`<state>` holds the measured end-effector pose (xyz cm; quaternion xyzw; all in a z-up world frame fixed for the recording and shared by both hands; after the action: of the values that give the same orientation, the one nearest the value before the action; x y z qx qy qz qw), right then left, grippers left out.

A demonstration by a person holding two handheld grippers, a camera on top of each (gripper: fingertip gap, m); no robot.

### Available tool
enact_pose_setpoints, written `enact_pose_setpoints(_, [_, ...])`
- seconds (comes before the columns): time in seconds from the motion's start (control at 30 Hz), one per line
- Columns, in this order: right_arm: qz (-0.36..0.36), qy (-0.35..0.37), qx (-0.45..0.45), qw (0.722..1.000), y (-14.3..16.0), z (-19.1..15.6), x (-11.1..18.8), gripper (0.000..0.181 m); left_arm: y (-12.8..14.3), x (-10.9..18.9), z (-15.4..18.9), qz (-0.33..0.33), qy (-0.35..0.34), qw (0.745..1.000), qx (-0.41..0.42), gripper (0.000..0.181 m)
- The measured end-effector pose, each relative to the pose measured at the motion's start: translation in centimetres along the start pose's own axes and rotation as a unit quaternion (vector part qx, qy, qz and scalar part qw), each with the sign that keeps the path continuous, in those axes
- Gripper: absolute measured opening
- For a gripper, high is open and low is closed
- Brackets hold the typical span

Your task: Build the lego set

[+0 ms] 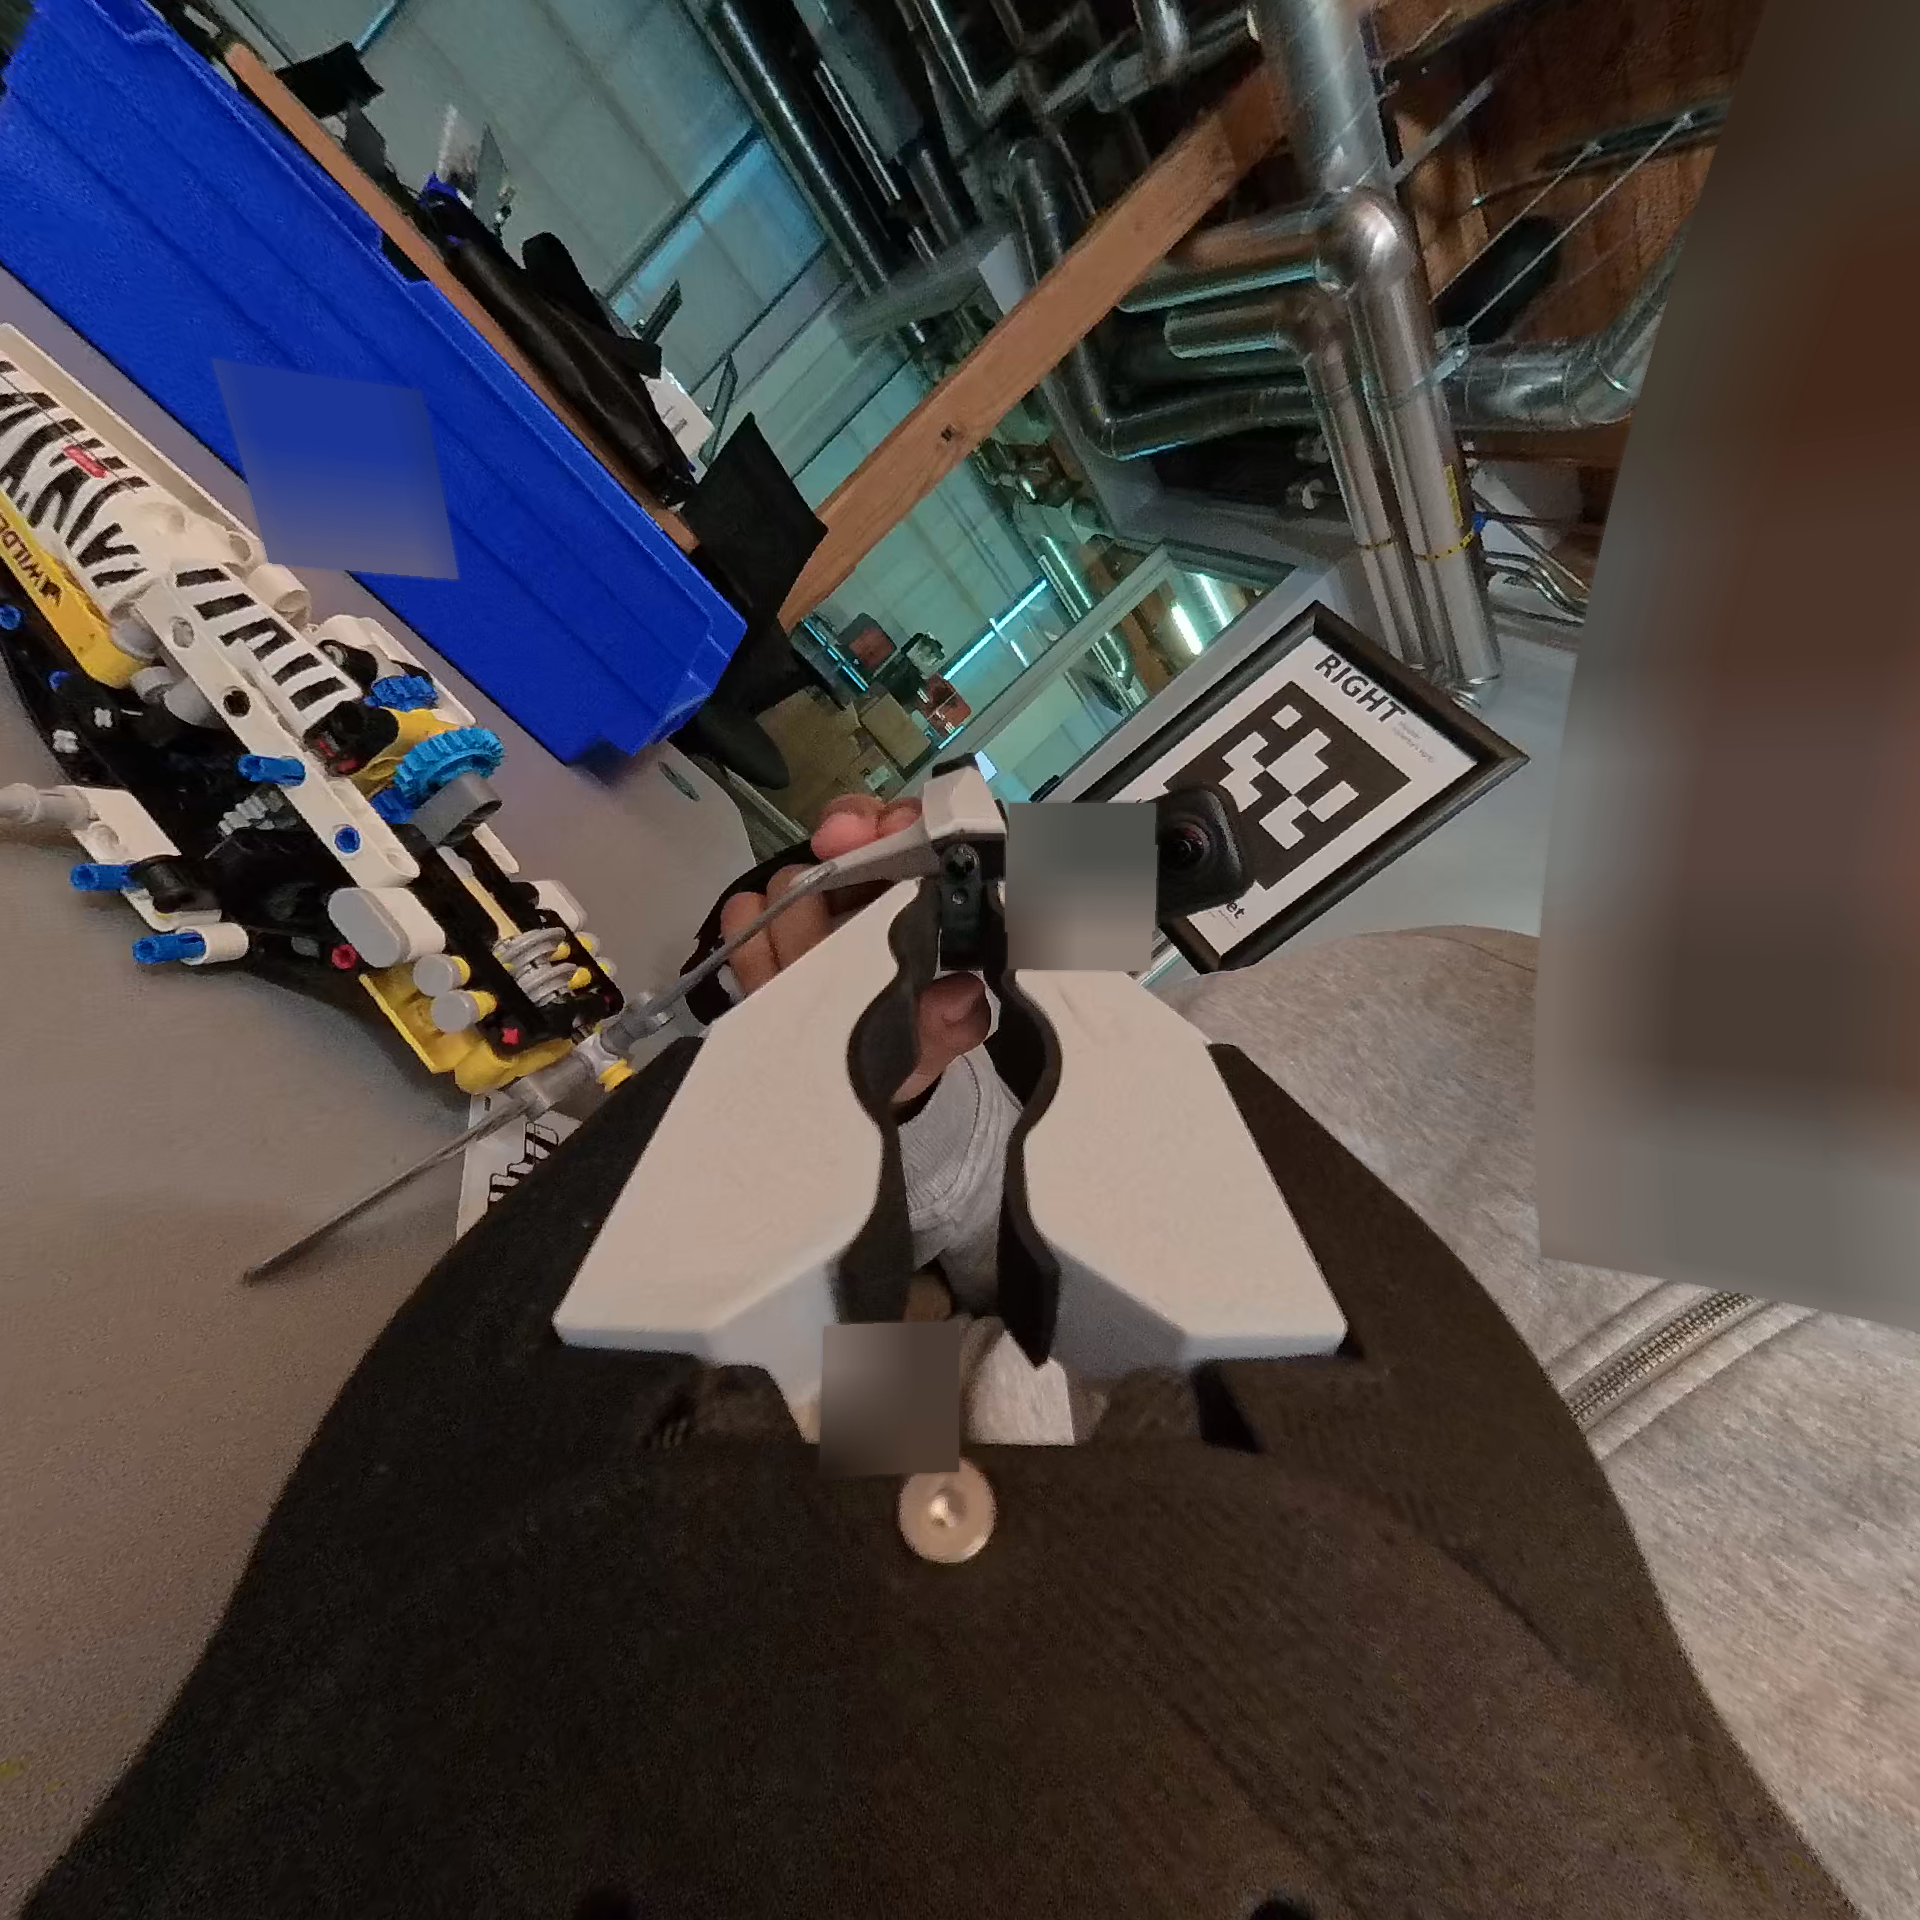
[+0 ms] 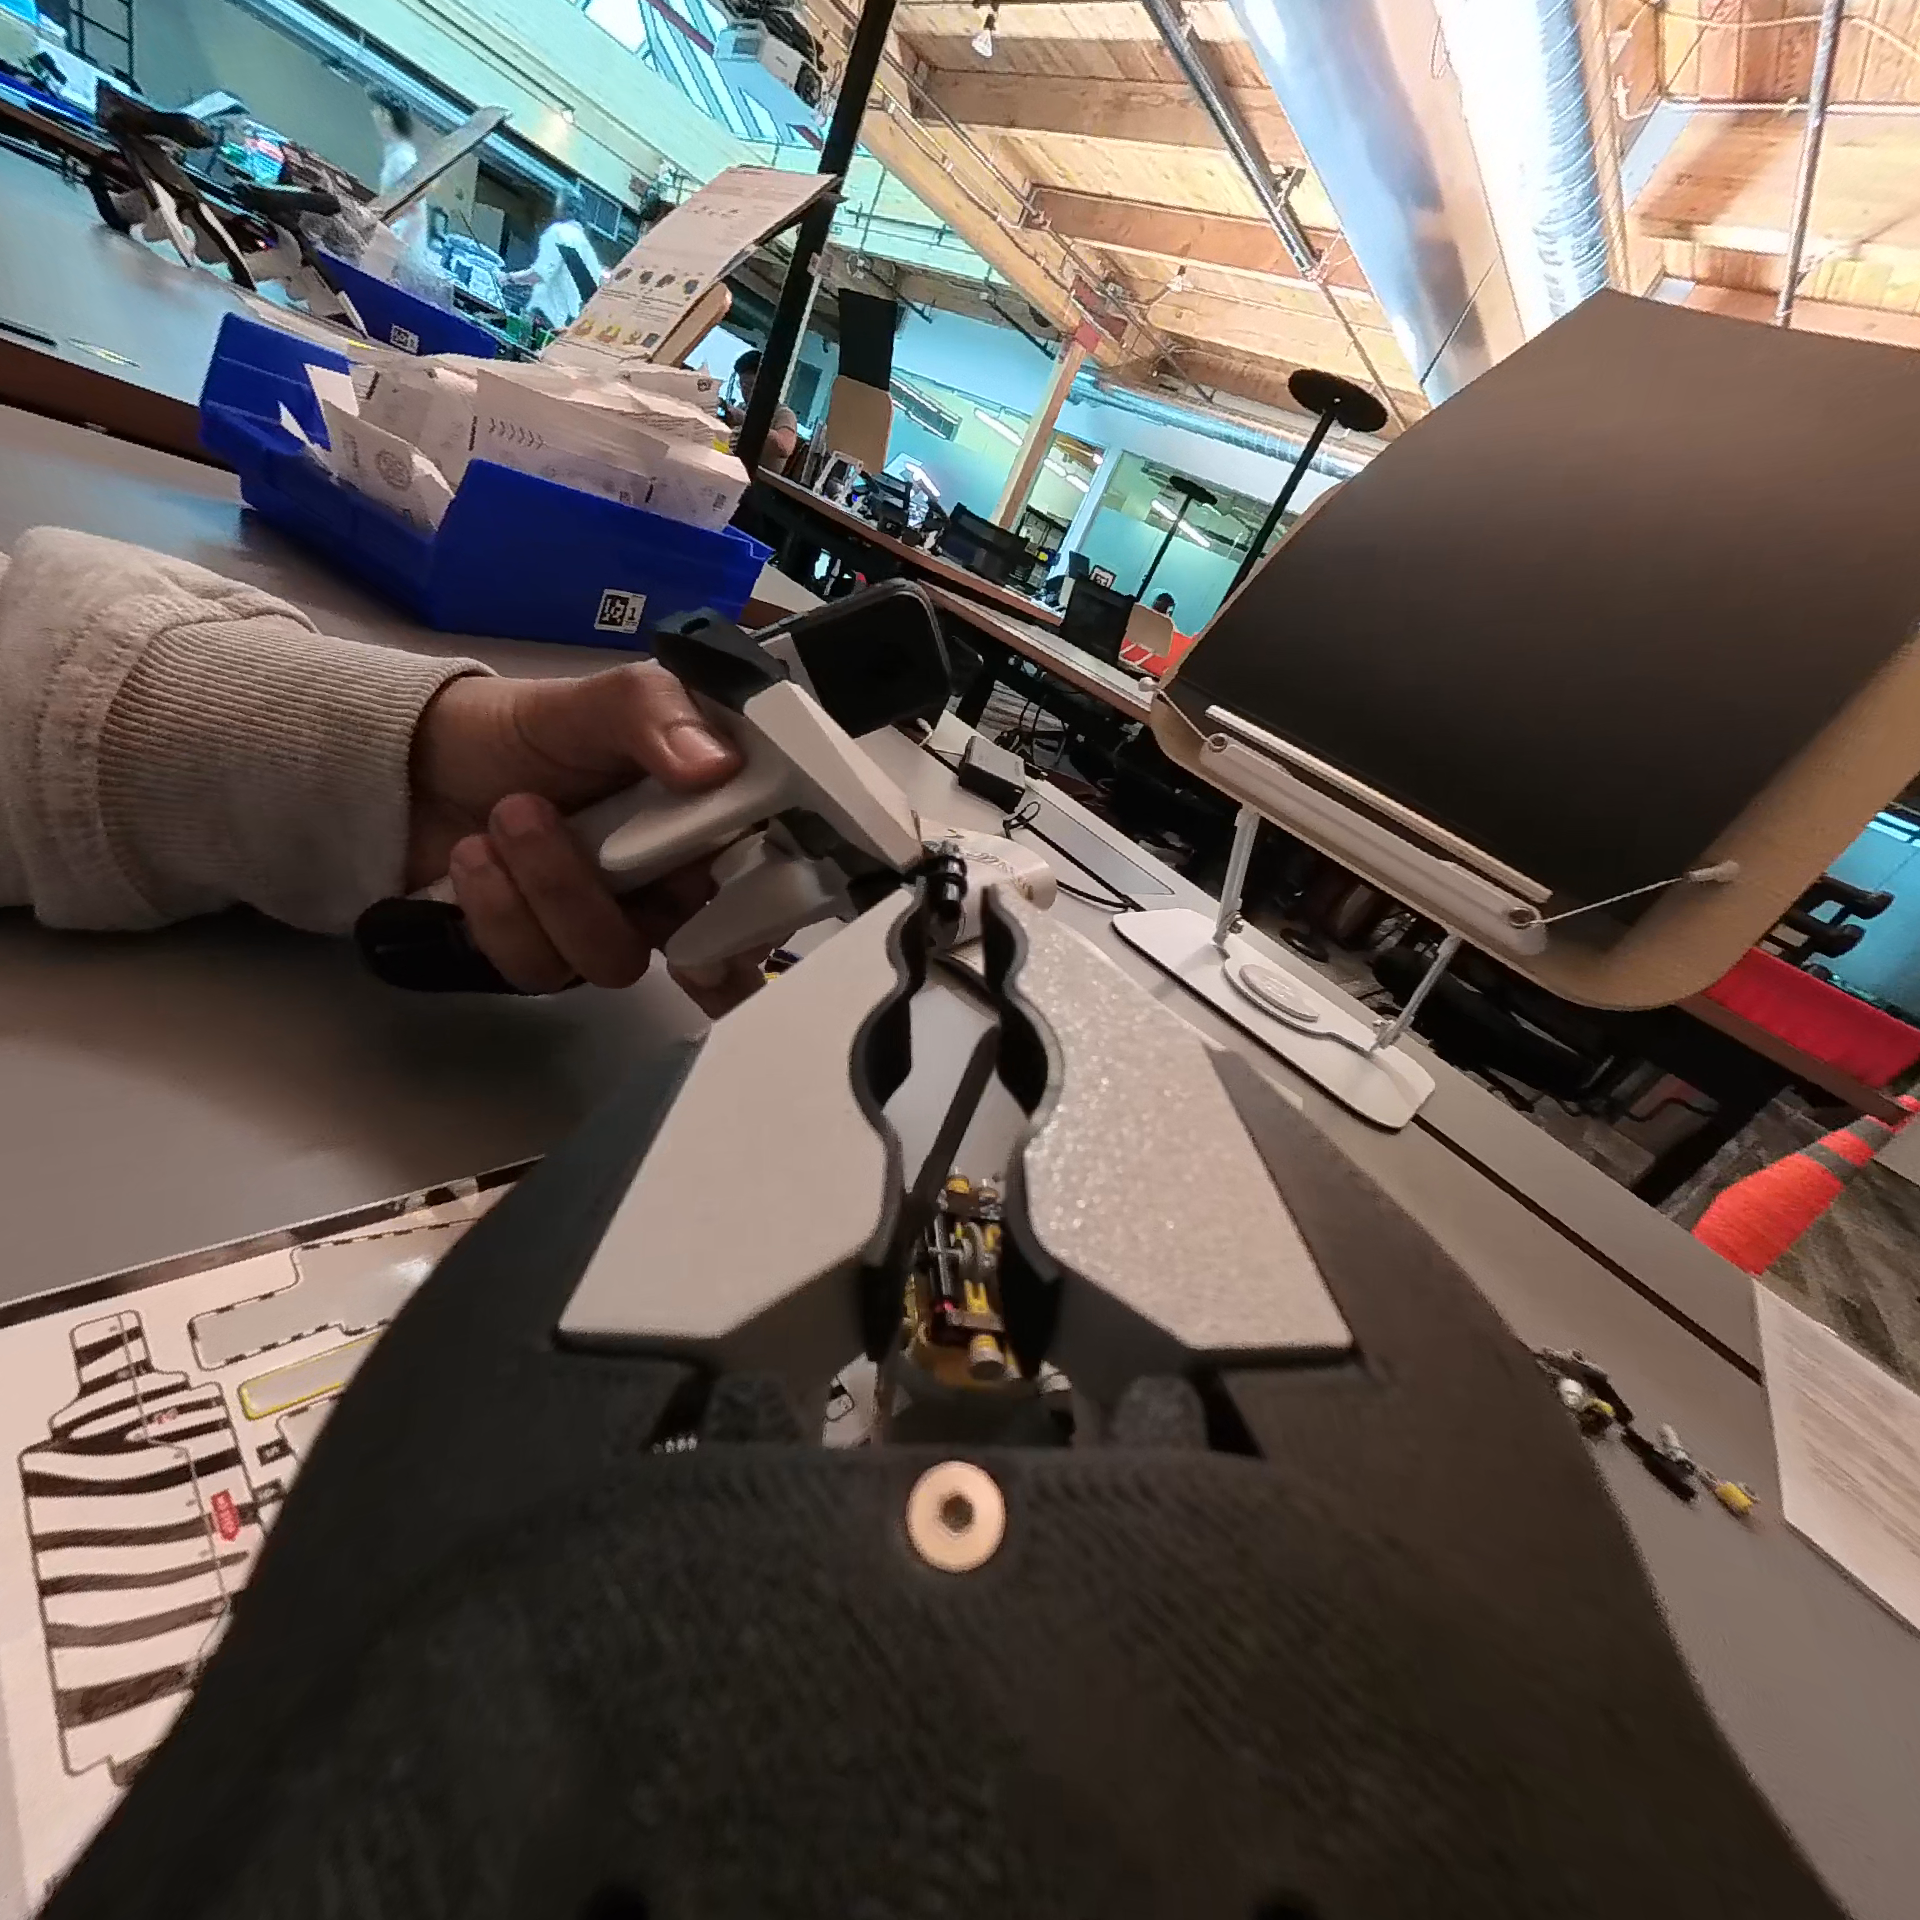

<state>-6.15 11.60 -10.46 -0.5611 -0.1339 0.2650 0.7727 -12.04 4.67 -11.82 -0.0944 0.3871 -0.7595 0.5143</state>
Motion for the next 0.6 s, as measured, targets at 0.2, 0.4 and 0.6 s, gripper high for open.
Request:
enact_pose_setpoints(0.2, [0.000,0.005,0.022,1.000,-0.06,-0.26,-0.04,0.003,-0.01,0.06,-0.03,0.002,0.006,1.000,0.011,0.004])
enact_pose_setpoints(0.4, [-0.002,0.009,0.012,1.000,0.07,-0.15,-0.09,0.001,-0.14,0.06,-0.08,0.010,0.005,1.000,0.012,0.004])
enact_pose_setpoints(0.6, [-0.003,-0.005,-0.009,1.000,0.08,-0.25,-0.04,0.002,-0.04,-0.27,0.00,0.016,0.010,1.000,0.014,0.004])
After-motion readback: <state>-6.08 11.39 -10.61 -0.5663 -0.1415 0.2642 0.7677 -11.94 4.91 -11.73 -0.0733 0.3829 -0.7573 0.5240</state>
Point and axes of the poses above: each gripper's, where its closed fingertips meet, x back along the fingers, y out of its underside, z = x × y across the jaws, the point moved 5 cm from there along x, back along the fingers, and after that the axes turned 5 degrees about -x, right-handed, at the moved point
